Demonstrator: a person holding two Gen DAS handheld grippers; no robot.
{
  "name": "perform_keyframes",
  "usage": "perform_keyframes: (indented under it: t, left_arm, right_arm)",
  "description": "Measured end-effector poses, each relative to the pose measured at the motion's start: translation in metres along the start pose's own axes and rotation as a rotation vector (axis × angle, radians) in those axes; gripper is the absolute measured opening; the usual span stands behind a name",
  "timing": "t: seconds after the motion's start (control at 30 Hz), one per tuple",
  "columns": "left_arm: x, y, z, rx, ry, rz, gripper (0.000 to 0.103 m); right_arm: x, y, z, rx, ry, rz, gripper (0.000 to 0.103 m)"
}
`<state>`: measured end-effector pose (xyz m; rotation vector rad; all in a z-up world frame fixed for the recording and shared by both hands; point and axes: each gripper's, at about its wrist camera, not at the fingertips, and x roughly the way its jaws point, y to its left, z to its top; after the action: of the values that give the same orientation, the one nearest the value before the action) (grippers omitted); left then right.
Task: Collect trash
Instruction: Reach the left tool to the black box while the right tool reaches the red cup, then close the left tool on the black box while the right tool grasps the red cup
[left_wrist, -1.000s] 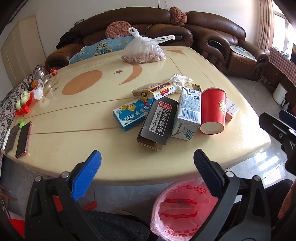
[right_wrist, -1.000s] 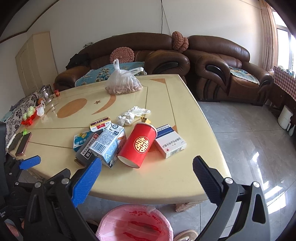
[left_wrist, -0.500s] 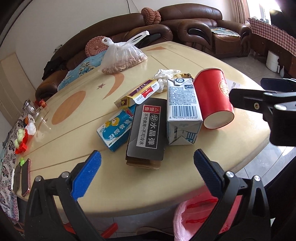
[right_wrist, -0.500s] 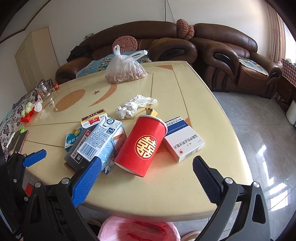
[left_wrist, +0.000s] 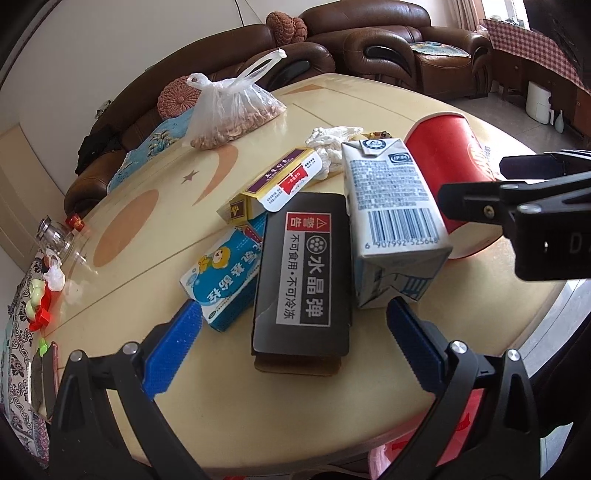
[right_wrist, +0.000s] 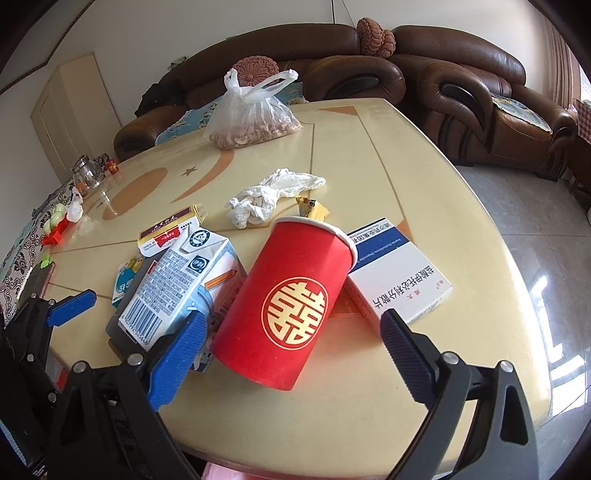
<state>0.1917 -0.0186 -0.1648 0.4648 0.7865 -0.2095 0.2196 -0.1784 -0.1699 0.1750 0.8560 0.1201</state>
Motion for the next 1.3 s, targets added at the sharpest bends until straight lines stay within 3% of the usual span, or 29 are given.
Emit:
perform_keyframes:
  t: [0.17, 0.37, 0.5, 0.77, 0.97, 1.07, 1.1, 1.3]
  left_arm:
    - [0.006, -0.003, 0.001, 0.046, -0.015, 0.011, 0.098]
    - [0.011, -0.010, 0.001, 0.078, -0.011, -0.037, 0.095]
    - [0.011, -0.011, 0.002, 0.074, -0.006, -0.076, 0.082]
    - [0.012, -0.012, 0.002, 0.098, -0.002, -0.065, 0.072]
    - [0.017, 0.003, 0.002, 0.052, 0.031, -0.088, 0.053]
    - [0.017, 0.000, 0.002, 0.067, 0.029, -0.065, 0.053]
    - [0.016, -0.001, 0.002, 0.071, 0.025, -0.056, 0.053]
    - [0.015, -0.002, 0.003, 0.041, 0.045, -0.051, 0.053]
  right_arm:
    - [0.009, -0.003, -0.001, 0.016, 0.004, 0.038, 0.087]
    - [0.012, -0.003, -0.001, 0.022, 0.000, 0.060, 0.081]
    - [0.012, -0.003, -0.001, 0.020, -0.005, 0.055, 0.081]
    - [0.011, 0.000, 0.000, 0.005, -0.003, 0.031, 0.081]
    - [0.013, -0.006, 0.001, 0.029, 0.013, 0.041, 0.081]
    - [0.014, -0.004, 0.002, 0.032, 0.022, 0.055, 0.075]
    - [0.015, -0.003, 0.002, 0.036, 0.028, 0.075, 0.068]
    - [0.014, 0.000, 0.002, 0.030, 0.032, 0.069, 0.064]
